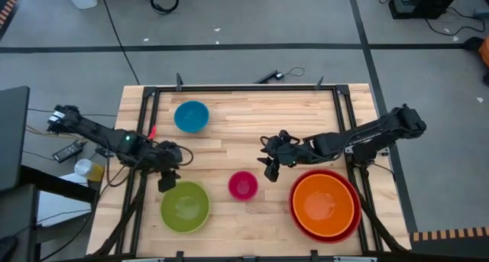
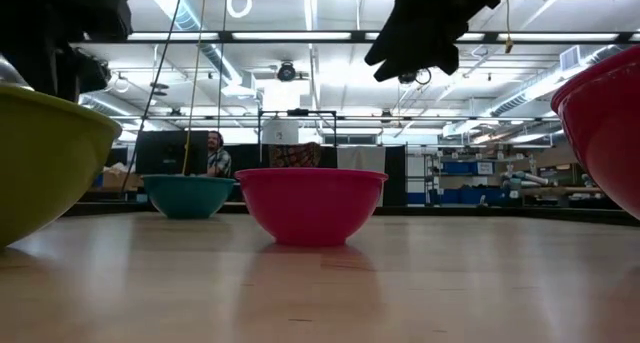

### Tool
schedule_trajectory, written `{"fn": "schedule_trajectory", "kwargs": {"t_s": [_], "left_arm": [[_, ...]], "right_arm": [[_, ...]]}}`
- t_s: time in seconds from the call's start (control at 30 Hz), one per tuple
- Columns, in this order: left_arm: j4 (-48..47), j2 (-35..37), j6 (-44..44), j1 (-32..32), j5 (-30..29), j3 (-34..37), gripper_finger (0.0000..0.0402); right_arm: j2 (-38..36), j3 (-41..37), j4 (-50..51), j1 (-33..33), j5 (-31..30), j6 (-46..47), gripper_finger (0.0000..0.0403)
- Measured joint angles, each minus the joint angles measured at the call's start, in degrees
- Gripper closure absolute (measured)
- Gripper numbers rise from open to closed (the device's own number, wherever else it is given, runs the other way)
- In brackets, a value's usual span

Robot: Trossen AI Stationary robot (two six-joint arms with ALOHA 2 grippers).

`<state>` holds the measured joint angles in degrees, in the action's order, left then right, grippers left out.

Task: Nest bowls inside each other
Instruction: Stack the green bowl on top of the orange bowl

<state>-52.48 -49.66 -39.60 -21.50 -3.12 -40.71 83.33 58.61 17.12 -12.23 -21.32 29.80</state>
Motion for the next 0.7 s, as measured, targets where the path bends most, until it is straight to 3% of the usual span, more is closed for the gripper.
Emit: {"fn": "schedule_trajectory", "kwargs": {"t_s": [0.23, 0.53, 0.7], "left_arm": [[8.0, -3.9, -1.7, -4.3, 1.4, 5.2, 0.0214], [8.7, -10.7, -3.3, -6.4, 0.7, 6.0, 0.0218], [11.4, -15.7, -2.8, -6.4, -0.2, 6.0, 0.0278]], "right_arm": [[1.7, 0.0, -0.9, -0.1, 0.3, 0.0, 0.0227], [1.9, 0.0, -1.5, -0.1, 1.3, 0.0, 0.0226], [1.9, 0.0, -2.3, -0.1, 1.3, 0.0, 0.0234]]}}
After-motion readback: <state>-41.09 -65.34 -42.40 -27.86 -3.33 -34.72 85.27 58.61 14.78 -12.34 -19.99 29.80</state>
